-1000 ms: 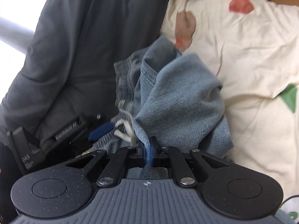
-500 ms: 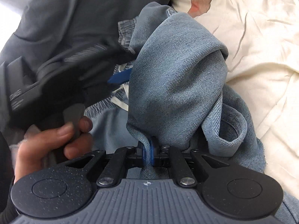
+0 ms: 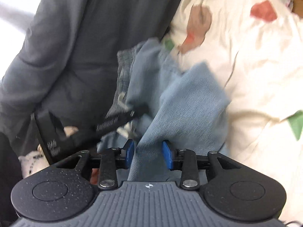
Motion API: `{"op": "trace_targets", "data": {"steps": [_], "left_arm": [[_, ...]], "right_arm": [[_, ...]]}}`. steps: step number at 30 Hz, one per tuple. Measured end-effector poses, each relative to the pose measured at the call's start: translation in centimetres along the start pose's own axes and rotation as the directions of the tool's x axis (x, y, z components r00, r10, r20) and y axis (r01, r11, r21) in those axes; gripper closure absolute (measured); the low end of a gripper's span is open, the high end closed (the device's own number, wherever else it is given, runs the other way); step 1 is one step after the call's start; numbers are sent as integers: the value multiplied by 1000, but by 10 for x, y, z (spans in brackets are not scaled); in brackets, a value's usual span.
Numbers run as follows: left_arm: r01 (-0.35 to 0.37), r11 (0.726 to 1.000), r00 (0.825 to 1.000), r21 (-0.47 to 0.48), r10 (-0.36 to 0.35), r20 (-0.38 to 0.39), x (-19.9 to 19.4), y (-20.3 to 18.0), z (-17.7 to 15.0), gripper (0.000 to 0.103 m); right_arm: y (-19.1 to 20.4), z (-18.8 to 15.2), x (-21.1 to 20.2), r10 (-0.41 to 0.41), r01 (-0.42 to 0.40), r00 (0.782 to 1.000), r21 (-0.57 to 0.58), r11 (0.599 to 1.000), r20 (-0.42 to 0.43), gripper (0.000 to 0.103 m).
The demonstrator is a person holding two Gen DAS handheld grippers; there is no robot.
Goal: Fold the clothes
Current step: 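Pinch the jeans waistband with the left gripper while the right gripper holds the leg, then carry the jeans leg across the sheet with the right gripper while the left holds the waistband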
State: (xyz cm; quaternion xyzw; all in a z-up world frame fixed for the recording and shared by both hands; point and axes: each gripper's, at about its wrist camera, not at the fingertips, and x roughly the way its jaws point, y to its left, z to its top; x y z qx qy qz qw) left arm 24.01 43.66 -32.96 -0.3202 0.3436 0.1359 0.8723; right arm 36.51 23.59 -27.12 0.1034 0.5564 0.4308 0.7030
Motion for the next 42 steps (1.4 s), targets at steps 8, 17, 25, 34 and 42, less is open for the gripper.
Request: {"op": "trace_targets", "data": {"steps": [8,17,25,34,42], "left_arm": [[-1,1000,1000,-18,1,13,1,3,-4,89],[5,1000,1000,-23,-4,21,0,7,-5,89],[8,999,1000,-51,-7,15,-1,11,-2,89],[-73,997,994,2,73,86,-19,18,34,46],[-207,962,976,180,192,101,10,33,54,39]], "right_arm": [[-20,73,-8,-107,112,992,-81,990,65,61],[-39,124,52,-201,192,979,-171,966,-37,61],[-51,123,98,-232,198,959,-200,960,-163,61],[-48,109,114,-236,188,956,-255,948,-176,80],[-46,105,109,-235,189,960,-266,945,-155,82]]}}
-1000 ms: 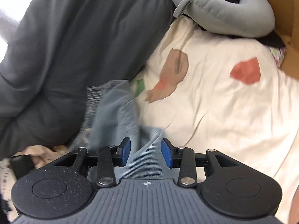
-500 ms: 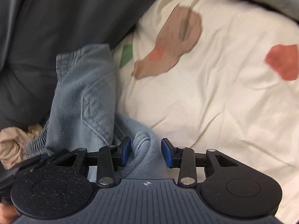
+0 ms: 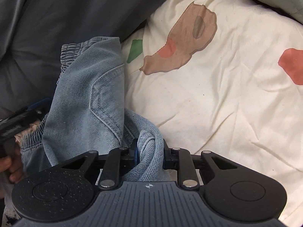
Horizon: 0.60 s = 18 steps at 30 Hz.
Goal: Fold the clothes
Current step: 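Carry the jeans leg across the sheet with the right gripper while the left holds the waistband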
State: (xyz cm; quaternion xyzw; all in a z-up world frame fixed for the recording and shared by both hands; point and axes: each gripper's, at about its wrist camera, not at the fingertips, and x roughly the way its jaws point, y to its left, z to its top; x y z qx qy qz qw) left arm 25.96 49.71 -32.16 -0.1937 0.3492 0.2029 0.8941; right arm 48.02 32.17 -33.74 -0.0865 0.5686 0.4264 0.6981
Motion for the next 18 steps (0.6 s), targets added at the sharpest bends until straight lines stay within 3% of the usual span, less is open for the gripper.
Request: {"op": "trace_targets", "data": {"steps": [3,5,6,10,13,18], "left_arm": [[-13,999,1000,48,13,-5,10,0,1,37],[-22,997,1000,80,23,-7,16,-1,1,42],[-24,998,999,62,25,-25,21,2,0,50],[-42,997,996,63,47,-79,37,9,-8,54],[-66,993,994,99,75,-83,38,6,-9,59],[-78,994,994,80,85,-76,31,11,-5,71]], "right_arm": [[0,-1,-2,0,0,1000,9,1000,12,83],[-2,-2,-2,3,-3,1000,25,1000,22,85],[-4,-4,-3,8,-9,1000,38,999,28,85],[-7,-6,-12,23,-26,998,55,998,54,87],[-4,-8,-20,22,-24,998,35,999,61,88],[-6,-11,-37,-22,19,996,35,999,86,89]]}}
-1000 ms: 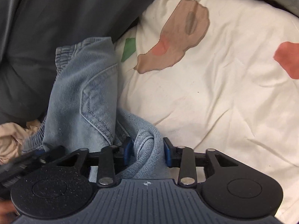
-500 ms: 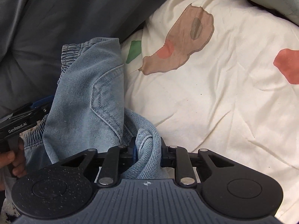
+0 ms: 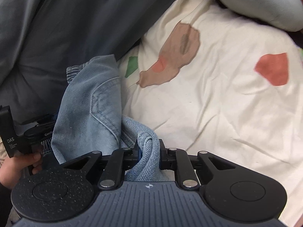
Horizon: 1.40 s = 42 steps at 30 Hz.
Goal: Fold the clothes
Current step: 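Carry the jeans leg across the sheet with the right gripper while the left holds the waistband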
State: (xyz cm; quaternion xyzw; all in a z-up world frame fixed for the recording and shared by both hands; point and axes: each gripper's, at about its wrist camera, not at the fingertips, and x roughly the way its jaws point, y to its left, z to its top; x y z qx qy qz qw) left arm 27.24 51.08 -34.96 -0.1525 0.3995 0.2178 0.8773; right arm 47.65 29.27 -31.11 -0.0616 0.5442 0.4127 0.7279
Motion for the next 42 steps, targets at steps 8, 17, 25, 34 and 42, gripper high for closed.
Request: {"op": "trace_targets", "data": {"steps": [8,17,25,34,42], "left_arm": [[-15,1000,1000,8,15,8,-4,4,-3,72],[-33,999,999,19,33,7,-7,7,-6,71],[-65,997,998,37,65,2,-11,3,-6,71],[-76,995,997,59,77,-9,-14,8,-9,70],[-99,991,994,92,103,-35,-16,10,-8,70]], "right_arm": [[-37,-14,-51,-121,118,992,67,991,42,89],[-106,-56,-133,-325,308,944,199,930,62,88],[-145,-90,-183,-475,469,880,164,868,-6,88],[-202,-136,-258,-612,608,788,233,759,-67,87],[-226,-168,-276,-571,554,818,362,750,-68,82]]}}
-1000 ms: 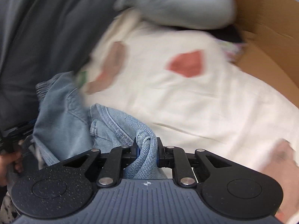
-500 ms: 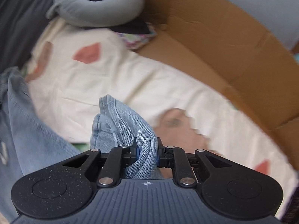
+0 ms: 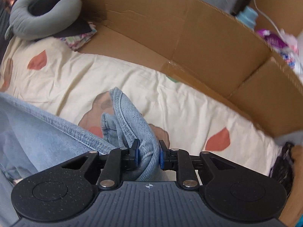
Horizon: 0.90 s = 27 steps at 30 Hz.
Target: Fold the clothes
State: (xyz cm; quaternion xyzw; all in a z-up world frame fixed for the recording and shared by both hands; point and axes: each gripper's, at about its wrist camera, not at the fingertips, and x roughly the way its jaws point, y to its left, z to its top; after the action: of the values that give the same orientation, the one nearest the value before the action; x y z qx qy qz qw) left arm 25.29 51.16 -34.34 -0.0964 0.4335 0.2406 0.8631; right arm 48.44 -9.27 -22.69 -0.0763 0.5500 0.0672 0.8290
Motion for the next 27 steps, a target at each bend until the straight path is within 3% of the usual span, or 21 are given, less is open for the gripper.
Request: {"op": "trace_targets", "data": {"steps": [3,9,17,23,27], "left_arm": [[-16,1000,999,16,17,-31,1,0,4,70],[-57,997,993,58,62,-97,0,-3,14,68],[-113,986,975,123,133,-176,-34,-8,38,68],[-114,981,970,158,144,-194,-63,-15,54,67],[-95,987,972,126,119,-201,-67,-40,72,59]], "right_arm": [[-15,-1,2,4,-5,1000,54,999,11,77],[-62,-11,15,-19,19,1000,151,988,-6,80],[-100,-25,52,118,-133,991,294,947,68,78],[-111,-18,96,168,-190,981,296,936,99,58],[-119,-18,129,221,-231,973,322,918,67,57]]}}
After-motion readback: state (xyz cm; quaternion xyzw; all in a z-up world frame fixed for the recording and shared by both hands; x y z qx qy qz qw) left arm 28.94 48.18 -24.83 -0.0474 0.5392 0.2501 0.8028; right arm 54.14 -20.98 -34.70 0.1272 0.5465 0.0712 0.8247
